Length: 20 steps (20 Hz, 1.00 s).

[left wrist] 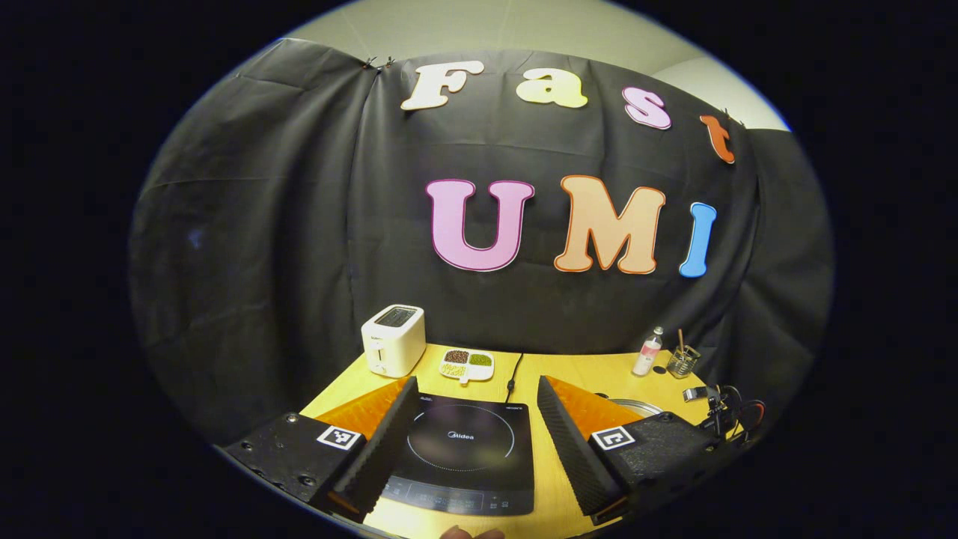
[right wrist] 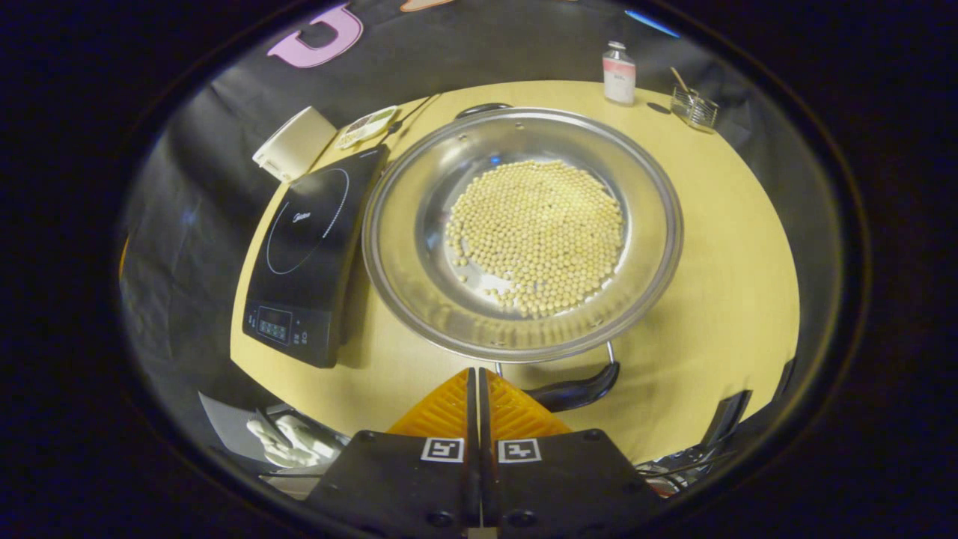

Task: First push the handle of the pot to place it horizontally, then grasp the pot with both hands and set it on the induction cooktop.

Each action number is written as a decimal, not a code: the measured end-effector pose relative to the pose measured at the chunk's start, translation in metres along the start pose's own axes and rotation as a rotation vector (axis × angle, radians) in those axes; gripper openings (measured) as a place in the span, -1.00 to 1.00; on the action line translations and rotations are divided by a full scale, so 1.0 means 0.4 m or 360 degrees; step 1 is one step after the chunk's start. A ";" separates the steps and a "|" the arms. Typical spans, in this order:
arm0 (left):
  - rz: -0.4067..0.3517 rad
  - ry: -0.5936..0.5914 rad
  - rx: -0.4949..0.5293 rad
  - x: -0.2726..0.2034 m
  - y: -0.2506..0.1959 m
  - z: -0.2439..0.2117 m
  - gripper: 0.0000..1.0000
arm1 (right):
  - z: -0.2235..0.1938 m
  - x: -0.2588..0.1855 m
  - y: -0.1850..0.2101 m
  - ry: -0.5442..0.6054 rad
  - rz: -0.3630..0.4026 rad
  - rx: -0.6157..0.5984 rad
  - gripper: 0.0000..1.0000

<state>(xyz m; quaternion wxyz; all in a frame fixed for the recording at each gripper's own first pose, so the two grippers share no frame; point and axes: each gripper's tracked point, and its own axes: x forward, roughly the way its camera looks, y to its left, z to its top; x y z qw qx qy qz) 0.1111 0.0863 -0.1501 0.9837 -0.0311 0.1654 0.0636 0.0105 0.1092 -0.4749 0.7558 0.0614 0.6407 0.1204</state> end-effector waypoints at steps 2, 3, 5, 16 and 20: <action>0.0008 0.0002 -0.0008 -0.004 -0.016 -0.005 0.93 | 0.008 -0.001 -0.040 0.0006 -0.0023 0.0008 -0.99; 0.0015 0.0004 -0.0009 -0.005 -0.025 -0.008 0.93 | 0.008 -0.002 -0.056 0.0008 -0.0028 0.0011 -0.99; 0.0029 0.0005 -0.0008 -0.008 -0.041 -0.011 0.93 | 0.013 -0.005 -0.093 0.0011 -0.0033 0.0019 -0.98; 0.0165 0.0005 0.0056 -0.041 -0.157 -0.014 0.87 | 0.091 0.002 -0.265 0.0009 0.0027 0.0036 -0.99; 0.0186 0.0007 0.0099 -0.060 -0.197 -0.008 0.93 | 0.130 0.011 -0.311 -0.0016 0.0039 0.0043 -0.99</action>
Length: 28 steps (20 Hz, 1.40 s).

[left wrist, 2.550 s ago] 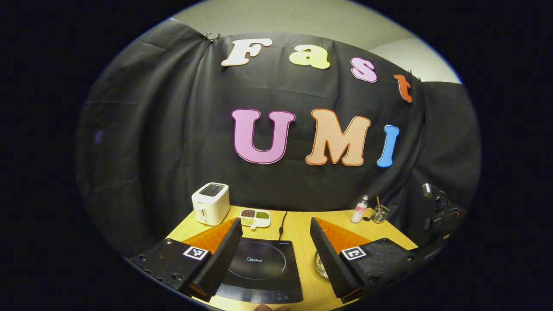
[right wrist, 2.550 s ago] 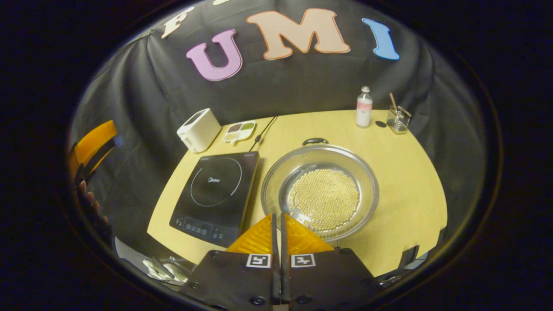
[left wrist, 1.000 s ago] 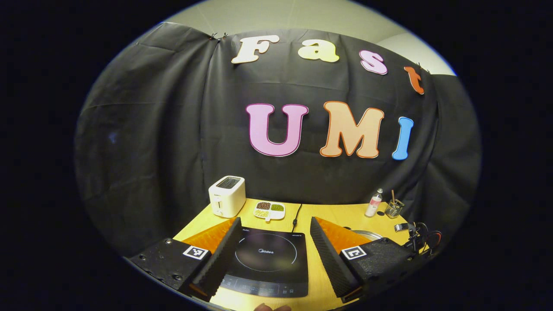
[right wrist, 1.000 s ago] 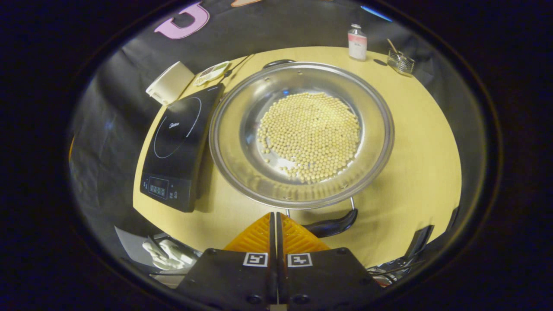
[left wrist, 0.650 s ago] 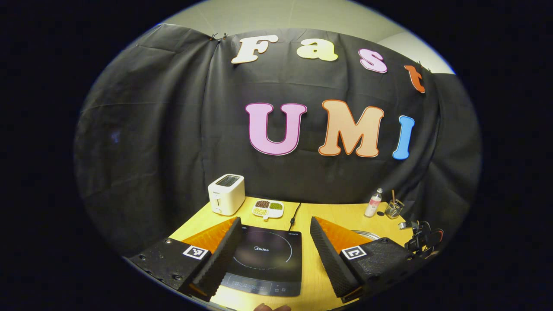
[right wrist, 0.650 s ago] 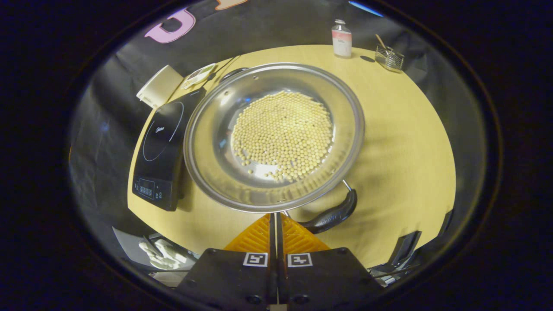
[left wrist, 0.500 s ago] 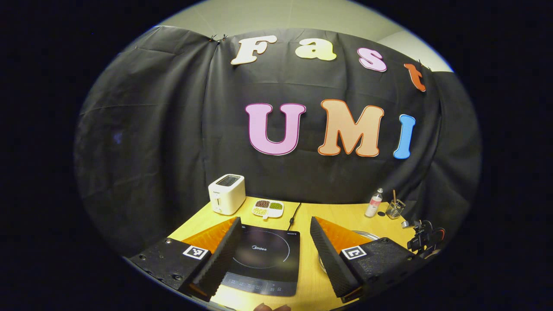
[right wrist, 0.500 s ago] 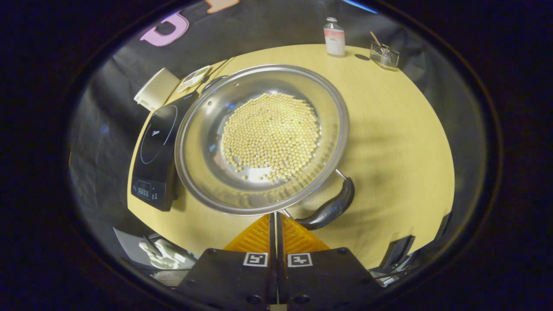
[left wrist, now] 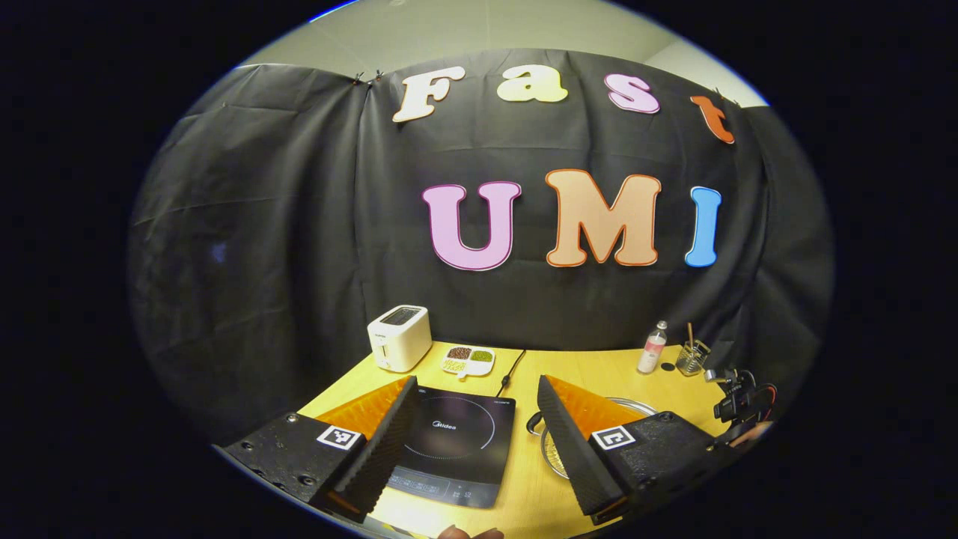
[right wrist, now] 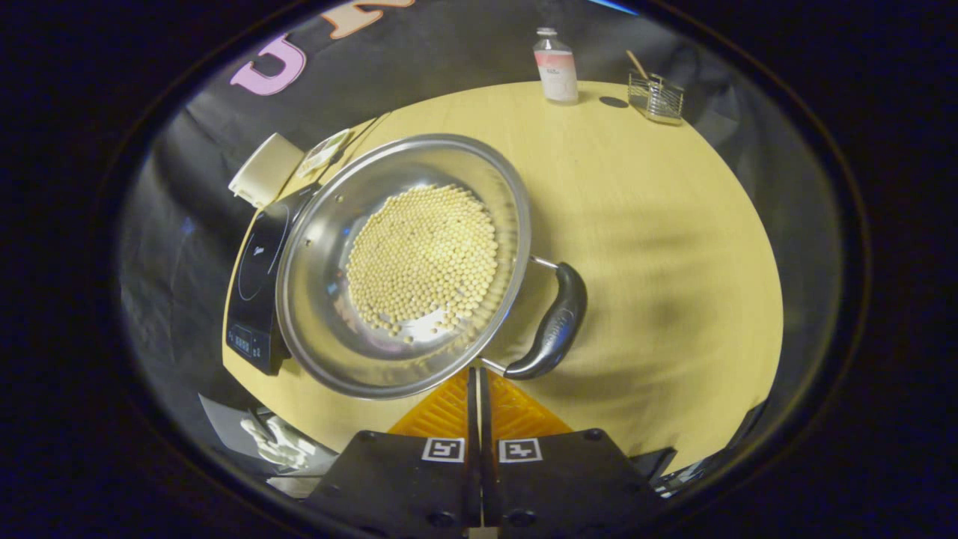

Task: First push the handle of the pot to place it horizontally, then grasp the pot with both hands and set it on the induction cooktop.

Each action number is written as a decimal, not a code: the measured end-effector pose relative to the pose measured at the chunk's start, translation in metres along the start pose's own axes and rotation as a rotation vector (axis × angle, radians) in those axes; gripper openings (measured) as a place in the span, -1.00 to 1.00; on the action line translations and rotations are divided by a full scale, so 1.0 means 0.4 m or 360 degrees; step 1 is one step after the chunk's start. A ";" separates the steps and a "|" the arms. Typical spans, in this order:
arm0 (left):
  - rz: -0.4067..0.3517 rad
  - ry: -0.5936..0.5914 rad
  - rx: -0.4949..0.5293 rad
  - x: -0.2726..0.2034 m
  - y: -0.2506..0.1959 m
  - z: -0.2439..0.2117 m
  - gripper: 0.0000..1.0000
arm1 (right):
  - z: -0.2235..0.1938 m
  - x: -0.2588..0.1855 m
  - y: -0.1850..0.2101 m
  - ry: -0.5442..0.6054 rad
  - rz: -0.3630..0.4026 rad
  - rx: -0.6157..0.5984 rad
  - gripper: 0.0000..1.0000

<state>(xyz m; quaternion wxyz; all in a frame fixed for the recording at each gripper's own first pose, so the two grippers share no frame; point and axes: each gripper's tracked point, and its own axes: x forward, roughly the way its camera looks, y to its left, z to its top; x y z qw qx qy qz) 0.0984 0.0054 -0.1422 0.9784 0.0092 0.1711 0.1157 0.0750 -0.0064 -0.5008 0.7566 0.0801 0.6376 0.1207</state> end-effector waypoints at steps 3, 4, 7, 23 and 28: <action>0.0009 0.0001 0.0036 -0.014 -0.010 0.009 0.87 | 0.026 0.004 -0.030 -0.0026 0.0003 0.0029 -0.94; 0.0011 -0.0005 0.0050 -0.017 -0.012 0.013 0.92 | 0.034 0.005 -0.039 -0.0034 0.0001 0.0029 -0.94; 0.0008 0.0000 0.0088 -0.025 -0.011 0.019 0.87 | 0.050 0.006 -0.056 -0.0053 -0.0002 0.0028 -1.00; -0.0713 0.0425 -0.0003 0.223 -0.117 -0.209 0.94 | 0.164 -0.082 -0.052 -0.0354 -0.0278 0.0418 -0.55; -0.0974 0.0721 -0.0034 0.261 -0.190 -0.362 0.94 | 0.179 -0.100 -0.047 -0.0394 -0.0438 0.0354 0.36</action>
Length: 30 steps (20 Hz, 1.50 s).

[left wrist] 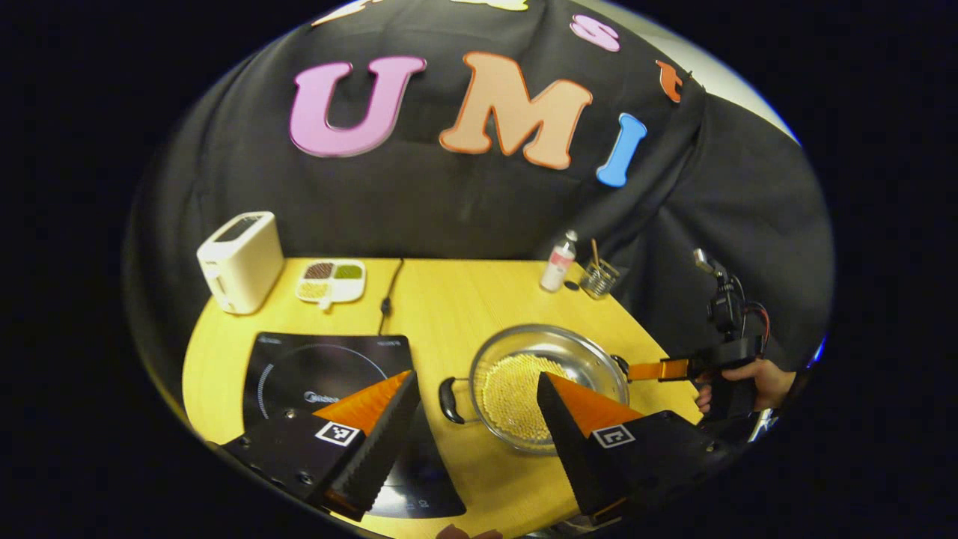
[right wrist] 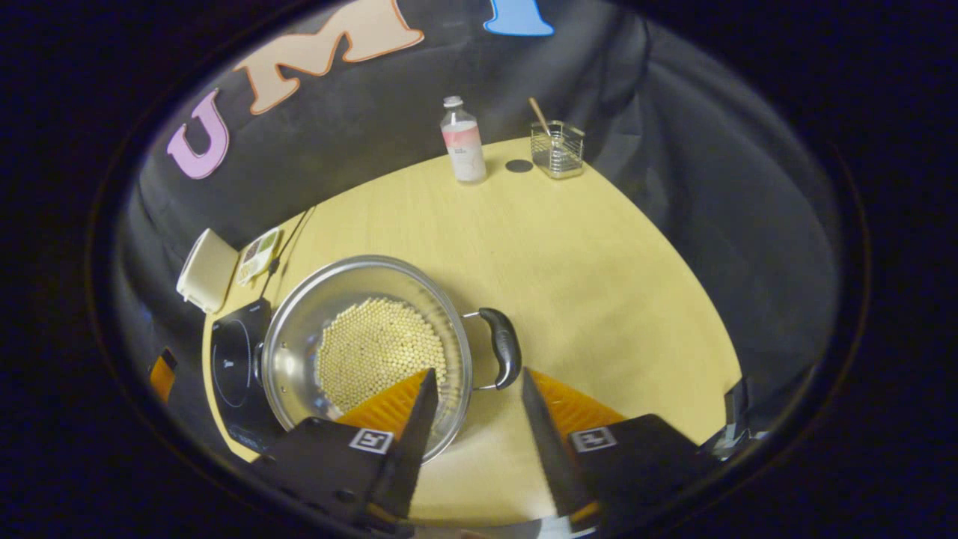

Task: First push the handle of the pot to place it horizontally, then grasp the pot with both hands and set it on the induction cooktop.

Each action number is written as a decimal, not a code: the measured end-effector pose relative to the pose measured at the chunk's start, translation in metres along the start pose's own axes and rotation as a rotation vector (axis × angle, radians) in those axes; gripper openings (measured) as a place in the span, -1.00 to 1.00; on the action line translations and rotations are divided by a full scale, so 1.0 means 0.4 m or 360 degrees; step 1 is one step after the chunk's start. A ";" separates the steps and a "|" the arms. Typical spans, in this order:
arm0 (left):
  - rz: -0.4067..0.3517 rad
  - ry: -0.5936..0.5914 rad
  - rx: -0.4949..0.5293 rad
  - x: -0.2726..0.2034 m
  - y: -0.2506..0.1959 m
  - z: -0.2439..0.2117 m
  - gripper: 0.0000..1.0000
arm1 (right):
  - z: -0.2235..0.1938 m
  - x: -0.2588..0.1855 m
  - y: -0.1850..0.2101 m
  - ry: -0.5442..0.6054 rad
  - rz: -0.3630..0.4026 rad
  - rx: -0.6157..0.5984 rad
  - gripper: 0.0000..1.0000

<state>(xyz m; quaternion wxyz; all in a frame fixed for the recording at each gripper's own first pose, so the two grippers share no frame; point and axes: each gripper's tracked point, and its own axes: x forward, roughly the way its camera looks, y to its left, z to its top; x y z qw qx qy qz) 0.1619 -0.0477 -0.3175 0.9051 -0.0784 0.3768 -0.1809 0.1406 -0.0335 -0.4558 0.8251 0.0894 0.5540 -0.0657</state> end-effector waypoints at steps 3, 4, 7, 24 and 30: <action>-0.0016 0.0120 0.0025 0.066 0.023 -0.043 0.94 | 0.000 0.022 -0.002 0.0013 -0.0039 -0.0056 0.45; -0.0014 0.0172 -0.0010 0.090 0.027 -0.066 0.93 | 0.004 0.038 -0.004 0.0023 -0.0042 -0.0054 0.45; 0.0009 0.0265 -0.0128 0.153 0.040 -0.103 0.94 | 0.021 0.090 -0.007 0.0052 -0.0019 -0.0051 0.46; 0.0226 0.0751 -0.0068 0.355 0.110 -0.255 0.58 | 0.003 0.258 0.009 0.0331 0.0195 -0.0041 0.28; 0.0223 0.0861 -0.0162 0.369 0.111 -0.275 0.32 | 0.001 0.239 -0.002 0.0346 0.0231 -0.0064 0.05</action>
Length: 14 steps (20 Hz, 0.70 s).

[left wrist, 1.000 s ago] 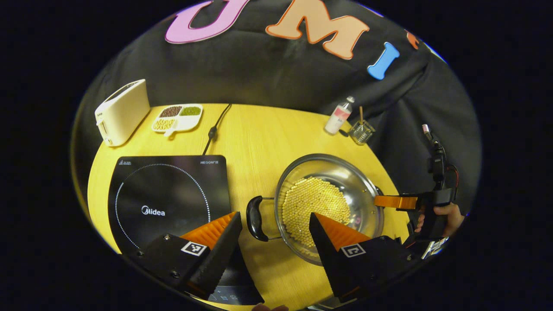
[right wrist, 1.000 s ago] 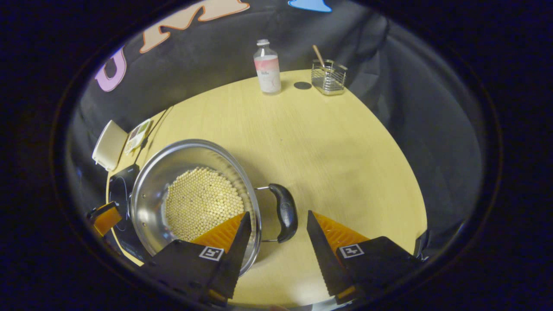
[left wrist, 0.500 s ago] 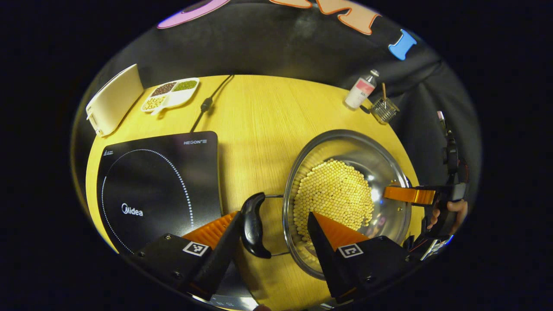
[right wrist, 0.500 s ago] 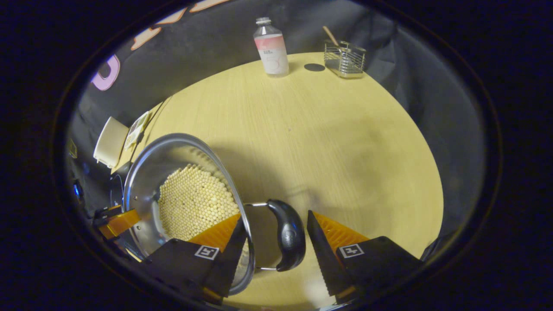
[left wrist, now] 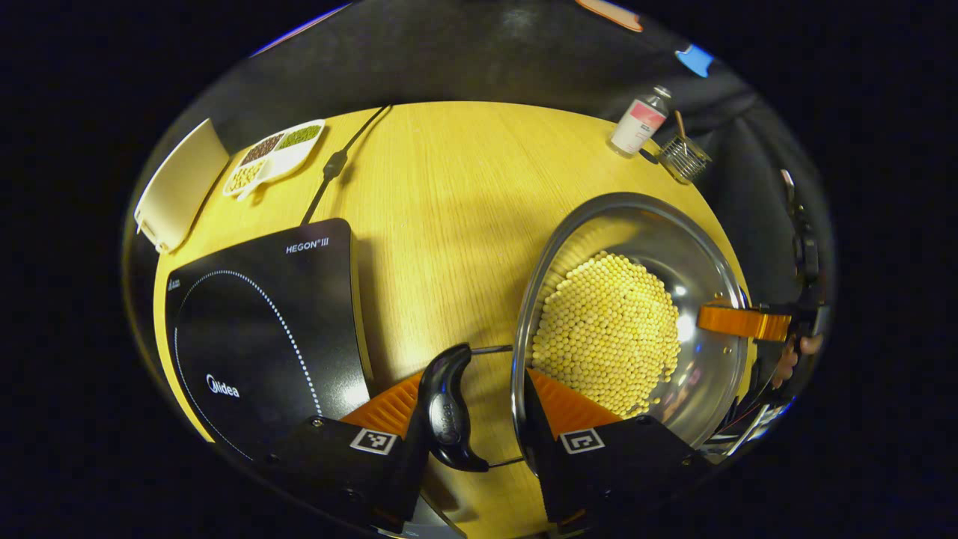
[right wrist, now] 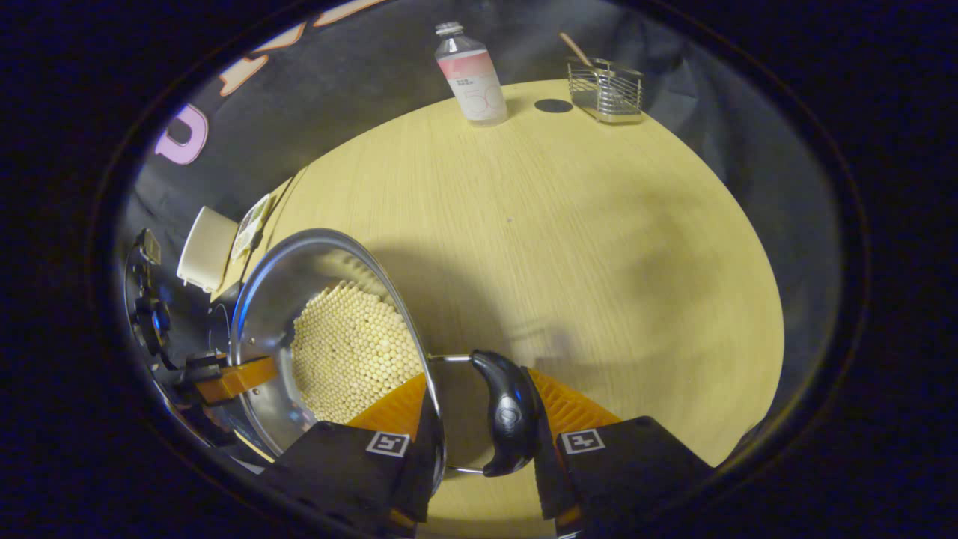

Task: First push the handle of the pot to place it horizontally, then grasp the pot with both hands and set it on the induction cooktop.

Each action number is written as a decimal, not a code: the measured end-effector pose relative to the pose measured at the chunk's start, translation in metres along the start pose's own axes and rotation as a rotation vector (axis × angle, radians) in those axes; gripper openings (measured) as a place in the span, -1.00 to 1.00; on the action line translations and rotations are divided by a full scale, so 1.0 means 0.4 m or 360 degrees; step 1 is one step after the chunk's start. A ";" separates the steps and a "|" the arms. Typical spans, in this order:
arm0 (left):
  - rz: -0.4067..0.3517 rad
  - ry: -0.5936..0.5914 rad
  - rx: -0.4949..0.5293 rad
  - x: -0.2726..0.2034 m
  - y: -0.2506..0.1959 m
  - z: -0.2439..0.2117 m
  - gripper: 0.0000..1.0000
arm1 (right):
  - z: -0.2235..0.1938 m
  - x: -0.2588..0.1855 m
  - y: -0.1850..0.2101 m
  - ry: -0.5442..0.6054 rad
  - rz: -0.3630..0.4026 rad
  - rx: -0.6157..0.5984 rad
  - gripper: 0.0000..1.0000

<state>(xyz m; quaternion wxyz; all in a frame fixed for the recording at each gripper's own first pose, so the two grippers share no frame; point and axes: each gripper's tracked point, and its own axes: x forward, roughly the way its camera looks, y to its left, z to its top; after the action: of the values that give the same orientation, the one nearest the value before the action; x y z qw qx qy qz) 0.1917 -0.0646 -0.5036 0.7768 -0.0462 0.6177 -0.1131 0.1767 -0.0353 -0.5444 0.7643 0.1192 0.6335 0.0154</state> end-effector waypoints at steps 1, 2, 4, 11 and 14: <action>-0.0004 0.0013 -0.0029 0.000 -0.001 -0.009 0.27 | 0.002 -0.005 0.000 -0.0001 -0.0012 -0.0014 0.17; -0.0004 0.0018 -0.0040 0.002 0.003 -0.018 0.31 | -0.001 -0.012 0.000 0.0005 -0.0017 -0.0022 0.05; -0.0001 -0.0014 -0.0052 -0.004 0.007 -0.009 0.27 | -0.005 -0.032 0.003 0.0010 -0.0005 -0.0024 0.04; 0.0097 -0.0146 -0.0063 -0.096 0.047 0.028 0.25 | -0.012 -0.097 0.080 -0.0013 0.0097 -0.0032 0.04; 0.0155 -0.0171 -0.0114 -0.148 0.061 0.019 0.24 | -0.013 -0.109 0.144 -0.0021 0.0163 -0.0077 0.16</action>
<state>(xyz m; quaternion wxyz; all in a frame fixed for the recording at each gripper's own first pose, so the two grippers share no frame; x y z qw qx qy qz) 0.1896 -0.0277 -0.4506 0.8113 -0.0500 0.5803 -0.0504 0.1703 0.0139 -0.4916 0.7694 0.1330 0.6210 0.0689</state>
